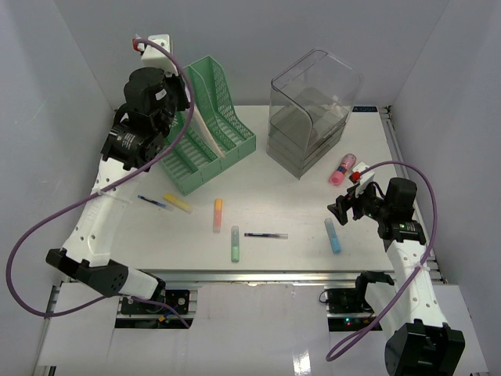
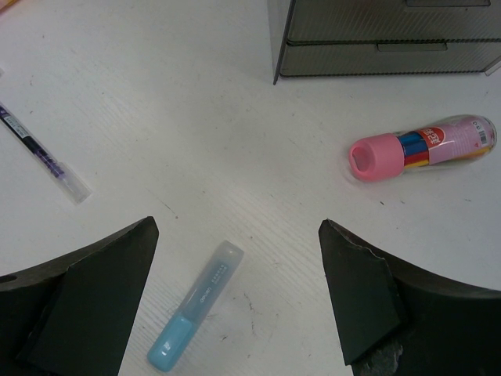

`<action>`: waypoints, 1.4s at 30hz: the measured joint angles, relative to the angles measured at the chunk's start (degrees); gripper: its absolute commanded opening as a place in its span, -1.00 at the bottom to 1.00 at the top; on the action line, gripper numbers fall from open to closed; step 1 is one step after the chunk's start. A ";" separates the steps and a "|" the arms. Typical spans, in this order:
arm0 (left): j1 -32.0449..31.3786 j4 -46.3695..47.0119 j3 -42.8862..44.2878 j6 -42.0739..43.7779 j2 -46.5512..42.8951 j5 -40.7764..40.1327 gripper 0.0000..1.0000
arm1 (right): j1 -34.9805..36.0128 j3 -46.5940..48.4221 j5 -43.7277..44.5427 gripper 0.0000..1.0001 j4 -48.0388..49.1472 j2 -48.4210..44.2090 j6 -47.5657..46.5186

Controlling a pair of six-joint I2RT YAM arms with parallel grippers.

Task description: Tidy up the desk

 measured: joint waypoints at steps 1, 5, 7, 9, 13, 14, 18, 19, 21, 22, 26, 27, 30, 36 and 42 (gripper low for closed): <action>0.00 0.33 -0.46 0.46 0.01 -0.41 -1.00 | 0.00 0.00 0.00 0.80 0.00 0.00 0.00; 0.00 2.43 -3.70 2.75 0.06 -3.01 -1.00 | 0.00 -0.02 0.00 0.80 0.00 0.00 0.00; 0.00 3.34 -5.92 4.00 0.15 -4.35 -1.00 | 0.00 -0.02 0.00 0.80 0.00 0.00 0.00; 0.00 3.82 -7.41 4.99 0.51 -5.37 -1.00 | 0.00 0.00 0.00 0.80 0.00 0.00 0.00; 0.00 7.88 -11.20 8.22 1.00 -7.06 -1.00 | 0.00 -0.02 0.00 0.80 0.00 0.00 -0.01; 0.00 9.13 -12.27 9.14 1.10 -7.43 -1.00 | 0.00 -0.01 0.00 0.80 0.00 0.00 -0.01; 0.00 14.26 -14.97 12.56 2.65 -8.29 -1.00 | 0.00 -0.02 0.00 0.80 0.00 0.00 0.00; 0.01 15.43 -15.19 13.26 3.30 -8.45 -1.00 | 0.00 -0.02 0.00 0.80 0.00 0.00 0.00; 0.02 17.70 -15.59 14.58 4.55 -8.77 -1.00 | 0.00 -0.02 0.00 0.80 0.00 0.00 -0.02; 0.02 18.83 -15.87 15.15 5.08 -8.85 -1.00 | 0.00 -0.02 0.01 0.80 0.00 0.00 -0.02; -0.05 23.75 -18.53 16.98 5.87 -8.84 -1.00 | 0.00 -0.02 0.02 0.81 -0.01 0.00 -0.02; -0.13 25.23 -19.55 17.41 5.78 -8.80 -1.00 | 0.00 -0.02 0.02 0.81 -0.02 0.00 -0.02; -0.30 29.26 -23.13 18.10 5.32 -8.60 -1.00 | 0.00 0.00 0.02 0.80 0.00 0.00 -0.02; -0.31 33.78 -29.84 18.36 4.04 -8.51 -1.00 | 0.00 -0.02 0.02 0.80 0.00 0.00 -0.02; -0.18 35.75 -35.41 18.13 2.49 -8.05 -0.90 | 0.00 -0.02 0.02 0.80 0.00 0.00 -0.02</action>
